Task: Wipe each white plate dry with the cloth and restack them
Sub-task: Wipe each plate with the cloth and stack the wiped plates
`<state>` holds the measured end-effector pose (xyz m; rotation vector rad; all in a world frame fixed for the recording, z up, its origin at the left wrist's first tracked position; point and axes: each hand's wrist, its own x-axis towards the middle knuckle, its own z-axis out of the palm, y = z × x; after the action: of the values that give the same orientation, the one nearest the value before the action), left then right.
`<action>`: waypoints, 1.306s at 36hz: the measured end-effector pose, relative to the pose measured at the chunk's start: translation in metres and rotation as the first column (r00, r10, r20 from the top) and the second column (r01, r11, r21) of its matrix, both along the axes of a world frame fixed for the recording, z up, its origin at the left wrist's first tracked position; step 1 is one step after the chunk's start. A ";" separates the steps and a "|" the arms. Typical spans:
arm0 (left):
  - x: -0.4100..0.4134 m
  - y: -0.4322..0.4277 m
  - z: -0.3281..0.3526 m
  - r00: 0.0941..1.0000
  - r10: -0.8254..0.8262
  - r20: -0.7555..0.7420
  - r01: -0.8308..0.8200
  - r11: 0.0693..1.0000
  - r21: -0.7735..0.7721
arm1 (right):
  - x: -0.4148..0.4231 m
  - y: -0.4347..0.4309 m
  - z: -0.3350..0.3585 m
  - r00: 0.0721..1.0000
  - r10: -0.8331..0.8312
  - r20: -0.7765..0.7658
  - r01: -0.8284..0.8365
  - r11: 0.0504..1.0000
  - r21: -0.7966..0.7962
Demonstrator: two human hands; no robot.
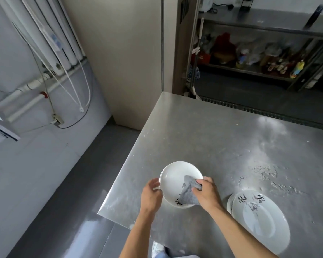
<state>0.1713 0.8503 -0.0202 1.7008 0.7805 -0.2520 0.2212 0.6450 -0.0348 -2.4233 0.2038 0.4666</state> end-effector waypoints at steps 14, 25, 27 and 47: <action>0.011 0.008 0.003 0.999 0.043 -0.032 -0.043 0.999 0.000 | 0.014 0.002 0.009 1.000 0.021 -0.008 -0.022 0.999 -0.026; 0.015 0.011 0.003 0.995 0.067 -0.067 -0.086 0.937 -0.340 | 0.012 0.003 0.010 0.995 0.066 -0.076 -0.070 0.997 -0.046; 0.013 0.010 0.008 0.997 0.041 -0.068 -0.065 0.915 -0.399 | 0.011 0.003 0.012 0.994 0.065 -0.083 -0.069 0.997 -0.047; -0.016 -0.007 0.024 0.996 0.070 0.049 -0.036 0.864 -0.503 | -0.015 0.007 0.021 0.952 0.304 0.024 -0.285 0.916 -0.281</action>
<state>0.1549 0.8433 0.0037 1.1844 0.6415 -0.3277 0.2064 0.6518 -0.0140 -2.7544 -0.1410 0.5160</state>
